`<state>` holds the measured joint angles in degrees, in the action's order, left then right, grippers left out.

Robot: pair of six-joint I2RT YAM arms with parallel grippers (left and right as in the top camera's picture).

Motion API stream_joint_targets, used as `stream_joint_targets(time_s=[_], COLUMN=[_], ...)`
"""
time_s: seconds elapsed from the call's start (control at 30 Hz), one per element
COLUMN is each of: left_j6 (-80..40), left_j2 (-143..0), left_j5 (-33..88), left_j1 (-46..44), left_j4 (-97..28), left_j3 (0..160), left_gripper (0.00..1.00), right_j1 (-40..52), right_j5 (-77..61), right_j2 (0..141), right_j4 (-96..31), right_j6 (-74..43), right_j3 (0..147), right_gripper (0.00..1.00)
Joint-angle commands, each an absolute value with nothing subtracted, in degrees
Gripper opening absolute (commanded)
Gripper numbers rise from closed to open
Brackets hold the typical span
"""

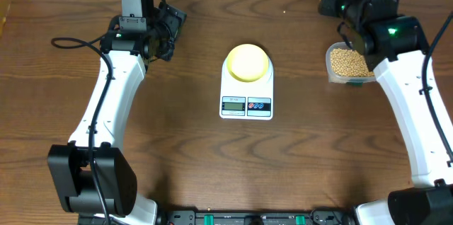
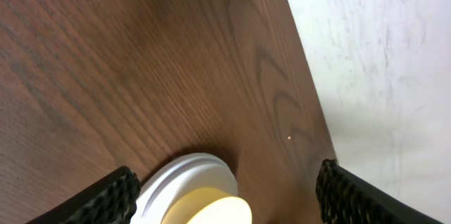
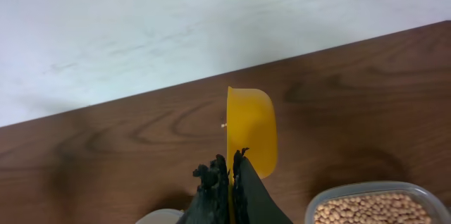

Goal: Scoop item into bowl and weigh 50g on scale
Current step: 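Carry the yellow scoop right with the right gripper above the soybean tub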

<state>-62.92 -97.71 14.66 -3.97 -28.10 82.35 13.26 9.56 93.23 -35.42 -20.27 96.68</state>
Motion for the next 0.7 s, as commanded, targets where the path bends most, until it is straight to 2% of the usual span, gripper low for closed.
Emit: stream_joint_targets(time_s=[0.0,0.2,0.33,0.67], left_j6=[-57.7,-49.1,-38.4,-29.2], left_j2=[-96.2,-96.2,-96.2,-96.2], left_j5=[13.4,10.7,8.2,7.8], left_j1=[-4.0,-4.0,-3.9,-3.9], left_j4=[-28.0,-27.8,-28.5,-30.1], left_j3=[82.7,82.7,82.7,82.7], left_gripper=[0.82,0.82,0.82,0.82], right_j1=[13.9,13.9,13.9,13.8], right_j5=[14.9,14.9,15.1,15.1], right_j2=[91.0,90.1,90.0,90.0], right_j4=[-35.4,-35.1,-34.9,-34.2], right_j6=[-19.1,-18.0,-17.9,-17.9], right_j3=[97.5,97.5,97.5,97.5], right_gripper=[0.02,0.01,0.02,0.01])
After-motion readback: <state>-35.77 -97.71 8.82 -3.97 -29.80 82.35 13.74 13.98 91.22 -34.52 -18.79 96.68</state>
